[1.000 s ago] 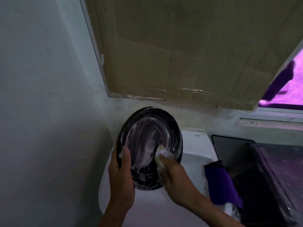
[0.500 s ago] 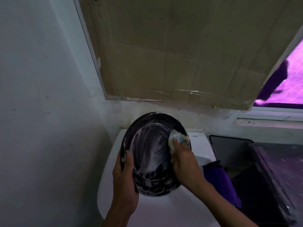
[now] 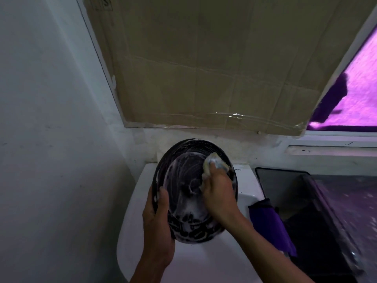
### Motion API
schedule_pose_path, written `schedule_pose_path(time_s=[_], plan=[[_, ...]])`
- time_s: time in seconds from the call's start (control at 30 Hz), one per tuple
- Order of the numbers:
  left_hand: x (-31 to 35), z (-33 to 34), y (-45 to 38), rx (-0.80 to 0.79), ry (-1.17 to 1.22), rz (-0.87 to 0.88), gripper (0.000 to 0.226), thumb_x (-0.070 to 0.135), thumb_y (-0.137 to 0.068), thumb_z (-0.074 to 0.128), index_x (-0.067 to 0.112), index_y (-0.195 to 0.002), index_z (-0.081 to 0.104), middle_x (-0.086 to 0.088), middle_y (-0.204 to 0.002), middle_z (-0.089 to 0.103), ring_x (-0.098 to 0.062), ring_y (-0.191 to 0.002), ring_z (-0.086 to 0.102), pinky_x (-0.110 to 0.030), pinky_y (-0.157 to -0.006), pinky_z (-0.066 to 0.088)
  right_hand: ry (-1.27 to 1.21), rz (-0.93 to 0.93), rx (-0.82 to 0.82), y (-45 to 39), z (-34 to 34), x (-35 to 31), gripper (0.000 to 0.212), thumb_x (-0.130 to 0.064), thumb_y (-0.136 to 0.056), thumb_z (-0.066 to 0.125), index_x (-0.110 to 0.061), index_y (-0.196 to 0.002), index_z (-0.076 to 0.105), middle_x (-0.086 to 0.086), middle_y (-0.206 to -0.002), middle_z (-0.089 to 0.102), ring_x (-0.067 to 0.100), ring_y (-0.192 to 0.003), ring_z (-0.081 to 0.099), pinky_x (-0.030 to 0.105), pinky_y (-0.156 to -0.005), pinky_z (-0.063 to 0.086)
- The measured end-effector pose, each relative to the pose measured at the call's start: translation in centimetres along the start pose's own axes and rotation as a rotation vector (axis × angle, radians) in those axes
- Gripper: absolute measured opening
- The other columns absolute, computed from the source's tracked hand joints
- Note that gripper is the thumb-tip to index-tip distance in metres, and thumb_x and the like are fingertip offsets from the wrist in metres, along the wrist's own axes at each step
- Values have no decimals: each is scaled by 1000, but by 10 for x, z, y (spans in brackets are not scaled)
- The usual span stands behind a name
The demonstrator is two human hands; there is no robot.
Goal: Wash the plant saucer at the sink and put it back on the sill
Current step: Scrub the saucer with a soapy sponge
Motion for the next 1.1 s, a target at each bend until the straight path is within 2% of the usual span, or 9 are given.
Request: schedule_pose_path(time_s=[0.2,0.37,0.53,0.6,0.67,0.77,0.9,0.97,1.1], plan=[[-11,8,2,-40,-19,-102,48,52,-82,60,32,-126,64,2,-129,67,-21,-119,63,-45,-97,50,71,-392,-271,40,26,-55,52,2,-90,46,-12,-140,41,16,-123,49,32,-106,53,28,-84,44],[-19,-6,-7,-44,131,-259,66,50,-84,58,13,-138,53,-16,-136,60,-36,-120,61,-48,-95,52,383,-765,-547,95,25,-35,52,-7,-89,54,-20,-137,37,8,-108,42,16,-84,41,24,-63,40],[-12,8,-1,-148,104,-129,43,40,-96,52,22,-136,56,-6,-136,61,-26,-123,61,-34,-89,56,276,-362,-280,19,-3,-6,55,1,-92,41,-1,-146,29,26,-128,48,42,-109,52,34,-88,40],[-14,16,2,-180,79,-125,45,41,-95,53,25,-137,55,-3,-138,60,-24,-125,59,-34,-92,55,146,-190,-196,-3,-5,-8,43,-2,-98,42,5,-140,38,26,-131,51,38,-119,50,25,-93,34],[-16,22,5,-170,84,-145,50,43,-92,53,25,-138,53,-1,-138,60,-23,-125,59,-35,-92,55,-27,-147,-258,-2,5,-29,27,-7,-101,42,3,-122,55,16,-110,57,25,-101,58,26,-92,42],[-23,20,6,-98,116,-171,57,48,-89,49,23,-140,51,-2,-139,59,-21,-127,57,-37,-98,53,-132,-297,-402,26,23,-69,16,2,-97,44,4,-86,55,12,-79,48,7,-65,44,15,-61,38],[-34,0,3,-43,175,-285,67,60,-92,38,10,-132,59,-20,-123,66,-32,-112,65,-27,-71,59,-261,-353,-695,68,34,-83,14,3,-96,44,6,-87,54,6,-77,54,10,-66,50,32,-60,43],[-35,-3,3,-66,190,-392,91,65,-88,36,-5,-145,33,-42,-125,41,-53,-95,60,-33,-63,60,-203,-423,-783,82,28,-79,19,-2,-100,41,2,-106,58,14,-104,57,26,-91,55,38,-77,46],[-20,-10,-9,-36,185,-228,68,53,-89,48,11,-143,47,-20,-141,54,-39,-125,56,-55,-105,42,299,-691,-825,102,9,-36,47,-2,-93,47,-19,-137,48,9,-121,50,25,-106,51,33,-83,45]])
Point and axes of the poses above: each hand's wrist, its own y-axis away from the middle knuckle, its own z-axis out of the palm, x = y × z, the point moved 9 cm from there along -y, towards the middle knuckle
